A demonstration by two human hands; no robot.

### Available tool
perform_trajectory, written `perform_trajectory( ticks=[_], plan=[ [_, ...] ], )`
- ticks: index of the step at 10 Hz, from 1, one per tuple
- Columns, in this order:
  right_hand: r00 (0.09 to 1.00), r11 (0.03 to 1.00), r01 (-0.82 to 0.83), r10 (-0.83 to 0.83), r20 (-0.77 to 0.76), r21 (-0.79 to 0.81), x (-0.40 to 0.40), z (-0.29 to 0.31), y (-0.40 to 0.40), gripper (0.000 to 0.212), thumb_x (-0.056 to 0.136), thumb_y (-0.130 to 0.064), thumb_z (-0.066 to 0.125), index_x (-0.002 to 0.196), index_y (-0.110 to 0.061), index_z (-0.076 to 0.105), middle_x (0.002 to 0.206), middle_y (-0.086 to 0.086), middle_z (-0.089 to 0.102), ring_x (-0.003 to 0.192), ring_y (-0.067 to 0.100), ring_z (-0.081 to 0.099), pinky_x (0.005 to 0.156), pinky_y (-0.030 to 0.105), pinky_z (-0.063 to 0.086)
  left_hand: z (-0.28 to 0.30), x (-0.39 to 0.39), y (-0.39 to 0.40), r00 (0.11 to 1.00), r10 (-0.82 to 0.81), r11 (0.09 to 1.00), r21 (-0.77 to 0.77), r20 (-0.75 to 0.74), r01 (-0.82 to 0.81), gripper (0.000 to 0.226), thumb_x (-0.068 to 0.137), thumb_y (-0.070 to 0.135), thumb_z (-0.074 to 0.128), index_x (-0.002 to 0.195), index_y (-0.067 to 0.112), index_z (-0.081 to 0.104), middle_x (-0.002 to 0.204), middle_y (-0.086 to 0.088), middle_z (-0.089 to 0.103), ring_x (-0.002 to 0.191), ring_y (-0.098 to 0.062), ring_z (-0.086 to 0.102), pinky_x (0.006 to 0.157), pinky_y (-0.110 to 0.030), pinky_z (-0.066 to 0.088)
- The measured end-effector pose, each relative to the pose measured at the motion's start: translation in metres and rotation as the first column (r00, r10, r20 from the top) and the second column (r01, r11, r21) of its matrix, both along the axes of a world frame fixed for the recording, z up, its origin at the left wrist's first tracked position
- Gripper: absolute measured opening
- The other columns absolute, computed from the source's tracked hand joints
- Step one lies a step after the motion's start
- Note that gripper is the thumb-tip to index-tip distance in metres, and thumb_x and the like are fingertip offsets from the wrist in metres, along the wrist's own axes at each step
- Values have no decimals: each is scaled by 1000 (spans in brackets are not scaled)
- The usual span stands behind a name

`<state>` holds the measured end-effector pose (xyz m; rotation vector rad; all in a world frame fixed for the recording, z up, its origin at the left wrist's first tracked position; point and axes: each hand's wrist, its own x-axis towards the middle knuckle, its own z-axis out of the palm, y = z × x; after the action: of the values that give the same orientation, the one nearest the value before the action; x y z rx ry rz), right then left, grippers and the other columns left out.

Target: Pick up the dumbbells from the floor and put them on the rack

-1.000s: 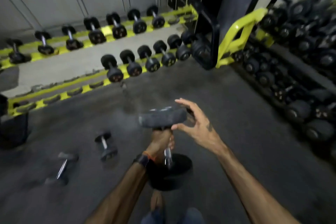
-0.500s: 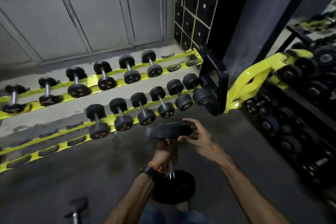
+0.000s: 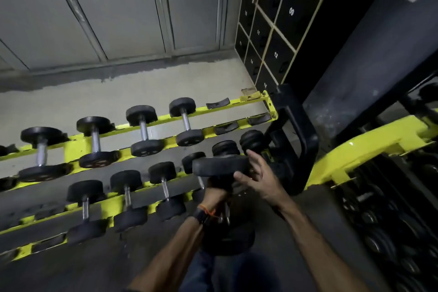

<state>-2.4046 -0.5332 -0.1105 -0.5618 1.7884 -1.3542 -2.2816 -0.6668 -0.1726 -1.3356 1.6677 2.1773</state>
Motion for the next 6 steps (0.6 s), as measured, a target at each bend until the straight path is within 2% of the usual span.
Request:
perform_trajectory(
  ticks=[1, 2, 3, 4, 5, 6],
  plan=[
    [1000, 999, 16, -17, 8, 48, -87, -6, -49, 94, 79, -37, 87, 159, -22, 40, 153, 5, 58, 139, 10, 57, 102, 16, 51, 9, -88, -45, 996, 67, 998, 12, 58, -68, 29, 98, -5, 59, 87, 22, 62, 91, 2, 63, 83, -17, 59, 87, -36, 55],
    [999, 998, -19, 21, -26, 62, -164, -19, -90, 75, 94, -12, 78, 160, -15, 41, 150, 8, 55, 139, 14, 52, 90, 6, 51, 11, -170, -86, 992, 124, 984, -128, -6, -124, 11, 103, 8, 60, 98, 10, 70, 94, -8, 70, 85, -26, 64, 74, -33, 45],
    [999, 994, -48, 47, 8, 96, -241, -41, -138, 66, 100, -9, 71, 159, -14, 41, 148, 8, 54, 140, 13, 49, 88, 6, 51, -28, -241, -137, 990, 68, 998, -20, 124, -66, 27, 104, 12, 61, 82, 28, 57, 87, 3, 61, 76, -12, 60, 94, -40, 56],
    [997, 989, -62, 55, 51, 136, -310, -66, -179, 62, 96, -34, 78, 152, -26, 51, 151, 9, 58, 144, 16, 53, 112, 30, 51, -54, -305, -174, 980, 76, 997, 12, 186, -80, 26, 101, 15, 62, 80, 29, 58, 87, 4, 61, 81, -18, 63, 94, -43, 57],
    [993, 980, -107, 98, 58, 171, -362, -82, -210, 73, 87, -53, 77, 150, -24, 55, 150, 4, 61, 139, 14, 58, 117, 44, 50, -93, -376, -223, 948, -25, 965, -239, 316, 105, 13, 95, 14, 61, 99, 20, 73, 95, -13, 70, 90, -34, 68, 76, -42, 48],
    [989, 970, -147, 139, 56, 192, -399, -106, -235, 59, 100, -33, 72, 154, -19, 53, 153, 9, 59, 142, 17, 56, 120, 44, 46, -109, -407, -256, 947, 67, 980, -198, 315, -4, 21, 101, 3, 57, 86, 16, 61, 87, -5, 63, 75, -19, 63, 62, -28, 47]
  ],
)
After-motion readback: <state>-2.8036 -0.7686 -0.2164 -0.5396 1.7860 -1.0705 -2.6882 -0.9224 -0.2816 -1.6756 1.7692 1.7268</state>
